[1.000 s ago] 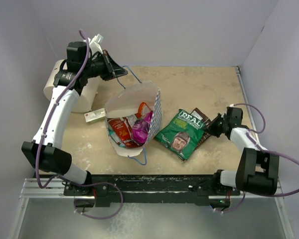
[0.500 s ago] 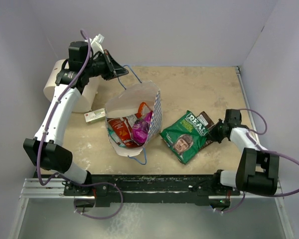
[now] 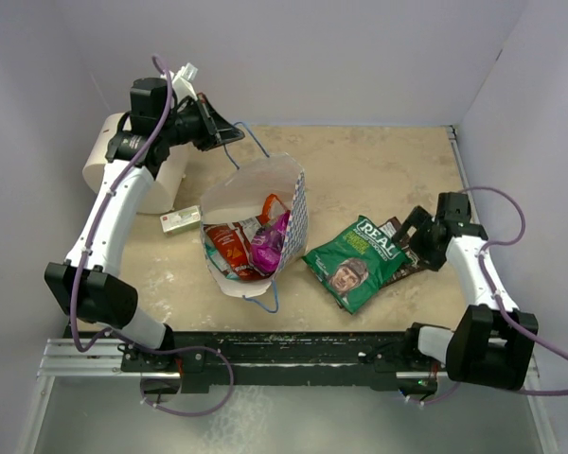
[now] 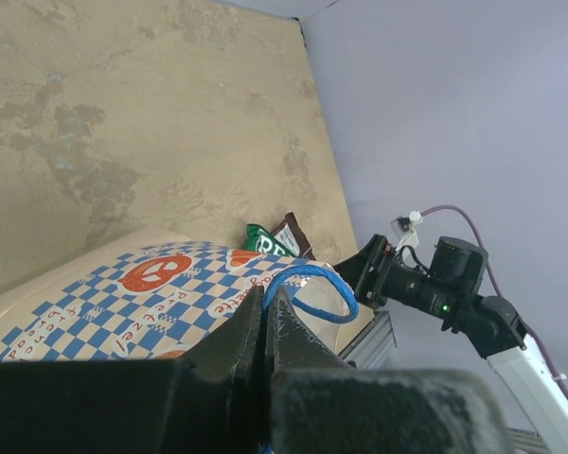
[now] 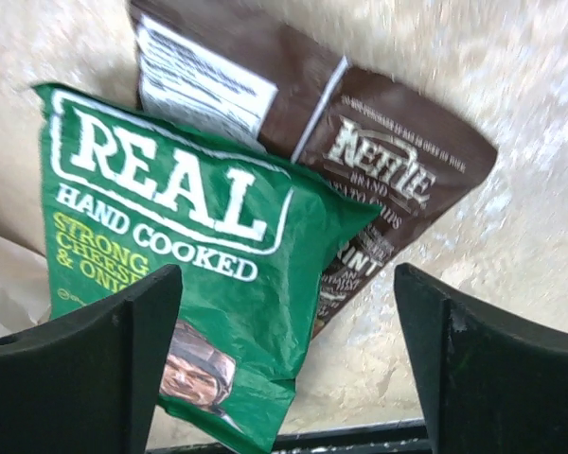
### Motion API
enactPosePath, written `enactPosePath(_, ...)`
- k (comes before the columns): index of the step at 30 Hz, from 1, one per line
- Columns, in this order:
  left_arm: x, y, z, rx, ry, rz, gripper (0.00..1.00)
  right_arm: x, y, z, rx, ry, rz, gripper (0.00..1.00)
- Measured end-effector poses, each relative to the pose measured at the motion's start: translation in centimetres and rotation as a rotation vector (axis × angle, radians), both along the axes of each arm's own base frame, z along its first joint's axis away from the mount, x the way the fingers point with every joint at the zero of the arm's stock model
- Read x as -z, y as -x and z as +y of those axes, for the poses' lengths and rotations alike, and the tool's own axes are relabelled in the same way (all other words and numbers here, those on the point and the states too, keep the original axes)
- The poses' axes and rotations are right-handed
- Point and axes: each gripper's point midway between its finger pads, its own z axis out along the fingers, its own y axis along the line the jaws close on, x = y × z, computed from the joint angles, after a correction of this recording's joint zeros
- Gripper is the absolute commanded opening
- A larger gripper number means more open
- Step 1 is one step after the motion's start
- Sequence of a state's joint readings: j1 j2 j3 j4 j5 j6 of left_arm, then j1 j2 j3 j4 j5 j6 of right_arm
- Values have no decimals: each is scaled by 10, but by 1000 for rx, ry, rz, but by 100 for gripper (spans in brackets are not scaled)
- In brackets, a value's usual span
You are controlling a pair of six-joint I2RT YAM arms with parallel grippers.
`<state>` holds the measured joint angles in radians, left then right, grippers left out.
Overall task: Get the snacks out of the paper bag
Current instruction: Adjust the snack at the center of the board.
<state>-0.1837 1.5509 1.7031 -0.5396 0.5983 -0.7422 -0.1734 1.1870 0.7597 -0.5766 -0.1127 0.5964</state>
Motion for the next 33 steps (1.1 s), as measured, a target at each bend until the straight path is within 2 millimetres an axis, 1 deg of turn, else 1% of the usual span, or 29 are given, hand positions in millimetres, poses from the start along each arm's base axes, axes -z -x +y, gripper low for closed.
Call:
enactPosePath(2,1,-1,0,0,0,3,0,-12,-12,-8,2,38,-36,100)
enactPosePath(3,2,-1,0,0,-1,5,0,-14,-17,-10,7,45,-48,99)
enactPosePath(5,5,-3,-1,0,-3,12,0,-12,-21,-14,28,34,-48,99)
enactPosePath(8,6,-6,-1,1,-5,18,0,4,-17,-20,91,-6,-9,99)
enactPosePath(10,6,-7,-1,2,-7,18,0,17,-9,-22,139,-44,19,99)
enactPosePath(12,6,-7,-1,2,-8,20,0,30,-1,-23,185,-88,37,99)
enactPosePath(14,6,-7,-1,3,-8,24,0,40,2,-19,202,-129,36,100)
enactPosePath(15,7,-7,-1,4,-9,25,0,46,2,-14,199,-161,30,98)
enactPosePath(17,7,-7,-2,8,-11,23,0,44,-7,-5,182,-222,-11,86)
enactPosePath(19,7,-8,-2,11,-16,17,0,43,-21,0,146,-265,-65,76)
enactPosePath(20,6,-8,-2,14,-17,15,0,42,-30,2,126,-286,-97,73)
enactPosePath(23,6,-8,-1,20,-18,13,0,42,-49,12,65,-336,-160,66)
enactPosePath(25,6,-9,0,20,-17,14,0,42,-57,22,13,-352,-176,67)
enactPosePath(26,7,-9,0,19,-18,17,0,42,-62,28,-19,-353,-175,70)
enactPosePath(28,7,-10,1,17,-18,20,0,41,-73,37,-88,-335,-164,78)
enactPosePath(29,8,-10,2,16,-17,22,0,40,-77,39,-113,-315,-157,82)
enactPosePath(31,8,-10,3,14,-17,25,0,36,-86,36,-152,-248,-143,89)
enactPosePath(33,9,-10,4,12,-18,29,0,27,-95,22,-179,-147,-138,91)
